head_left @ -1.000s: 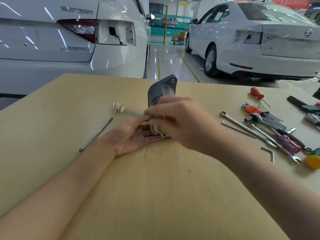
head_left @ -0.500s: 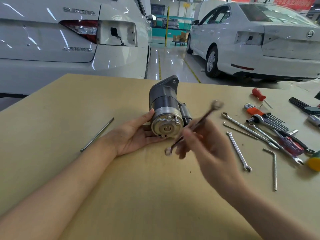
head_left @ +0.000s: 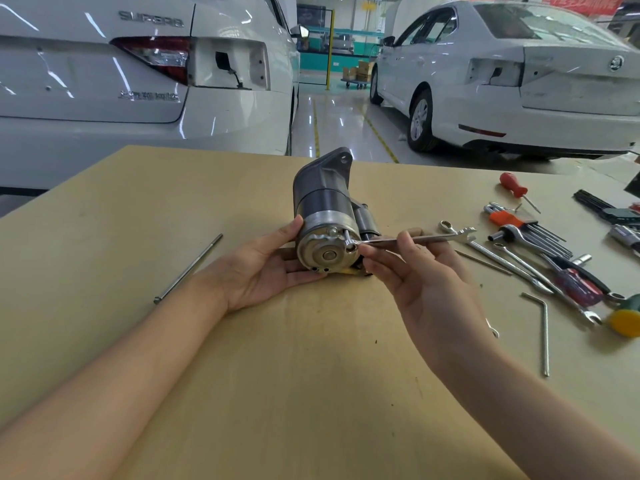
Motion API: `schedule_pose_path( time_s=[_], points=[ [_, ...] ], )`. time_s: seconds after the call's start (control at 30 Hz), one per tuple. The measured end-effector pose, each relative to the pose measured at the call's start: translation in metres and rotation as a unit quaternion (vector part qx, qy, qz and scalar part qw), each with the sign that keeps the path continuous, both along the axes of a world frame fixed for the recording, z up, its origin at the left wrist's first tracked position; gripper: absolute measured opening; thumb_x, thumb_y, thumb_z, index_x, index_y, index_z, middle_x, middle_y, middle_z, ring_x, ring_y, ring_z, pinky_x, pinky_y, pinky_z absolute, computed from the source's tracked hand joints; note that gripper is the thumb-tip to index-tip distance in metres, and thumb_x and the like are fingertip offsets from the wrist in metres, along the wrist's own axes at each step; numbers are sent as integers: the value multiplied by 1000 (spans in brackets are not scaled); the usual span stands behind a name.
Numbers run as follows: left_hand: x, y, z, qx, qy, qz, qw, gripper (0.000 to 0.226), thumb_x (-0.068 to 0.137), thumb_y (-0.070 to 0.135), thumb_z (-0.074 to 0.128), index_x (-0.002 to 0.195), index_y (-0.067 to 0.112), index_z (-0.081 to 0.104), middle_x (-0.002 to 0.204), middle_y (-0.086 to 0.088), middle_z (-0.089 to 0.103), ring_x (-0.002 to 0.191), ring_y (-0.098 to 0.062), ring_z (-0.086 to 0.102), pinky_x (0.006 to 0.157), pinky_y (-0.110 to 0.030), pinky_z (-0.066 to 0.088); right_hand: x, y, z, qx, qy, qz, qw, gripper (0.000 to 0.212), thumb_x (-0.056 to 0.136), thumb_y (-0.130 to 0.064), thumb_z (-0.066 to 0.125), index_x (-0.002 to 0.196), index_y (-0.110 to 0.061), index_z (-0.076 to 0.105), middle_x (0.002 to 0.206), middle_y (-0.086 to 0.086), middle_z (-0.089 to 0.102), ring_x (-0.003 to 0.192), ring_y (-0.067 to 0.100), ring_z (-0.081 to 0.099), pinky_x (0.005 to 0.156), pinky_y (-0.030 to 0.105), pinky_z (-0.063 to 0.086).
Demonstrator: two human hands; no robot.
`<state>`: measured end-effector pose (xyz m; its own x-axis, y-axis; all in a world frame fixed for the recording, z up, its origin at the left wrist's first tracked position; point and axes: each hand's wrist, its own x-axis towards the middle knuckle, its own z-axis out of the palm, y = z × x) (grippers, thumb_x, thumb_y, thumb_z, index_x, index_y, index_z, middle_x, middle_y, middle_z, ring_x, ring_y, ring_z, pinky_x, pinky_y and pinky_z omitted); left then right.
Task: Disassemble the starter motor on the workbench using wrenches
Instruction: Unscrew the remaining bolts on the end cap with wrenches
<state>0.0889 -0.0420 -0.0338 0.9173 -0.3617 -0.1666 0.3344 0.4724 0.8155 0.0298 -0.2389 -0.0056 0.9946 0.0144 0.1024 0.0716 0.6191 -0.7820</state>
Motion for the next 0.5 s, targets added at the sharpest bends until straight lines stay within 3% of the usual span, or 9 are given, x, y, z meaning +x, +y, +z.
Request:
schedule_pose_path(
  time_s=[0.13, 0.23, 0.37, 0.43, 0.5],
  points=[
    [0, 1, -1, -1, -4, 2, 1000, 99, 33, 33, 99, 117, -1, 59, 111, -22, 68, 100, -31, 69, 83, -44, 58, -2, -2, -1, -26, -37, -9, 999, 8, 95, -4, 50, 89, -8, 52, 77, 14, 68, 80, 31, 72, 70, 28, 56],
    [1, 1, -2, -8, -5, 1, 1000, 97, 35, 32, 99, 117, -1, 59, 110, -21, 69, 100, -31, 69, 82, -43, 58, -1, -3, -1, -155, -149, -47, 976, 8, 96, -2, 49, 91, -9, 51, 78, 12, 69, 77, 28, 73, 70, 27, 56],
    [1, 1, -4, -9, -10, -4, 1000, 89, 38, 32, 98, 113, 0, 64, 109, -21, 69, 100, -31, 69, 83, -43, 58, 11, -6, 22, -403, -305, -53, 861, 11, 96, -3, 49, 93, -14, 50, 81, 7, 61, 65, 15, 67, 63, 30, 54],
    [1, 2, -4, -9, -10, -4, 1000, 76, 41, 32, 98, 105, 1, 71, 107, -21, 70, 99, -31, 69, 82, -43, 58, 21, -4, 39, -515, -347, -11, 784, 5, 95, -9, 50, 99, -10, 51, 73, -2, 55, 59, 9, 57, 57, 25, 47],
    [2, 2, -4, -6, -11, 4, 1000, 54, 62, 33, 87, 103, 2, 71, 105, -20, 70, 97, -30, 70, 84, -43, 58, 30, 7, 55, -601, -406, 13, 689, 13, 94, -10, 51, 106, -6, 55, 75, -13, 54, 63, 4, 48, 61, 14, 40]
  ],
)
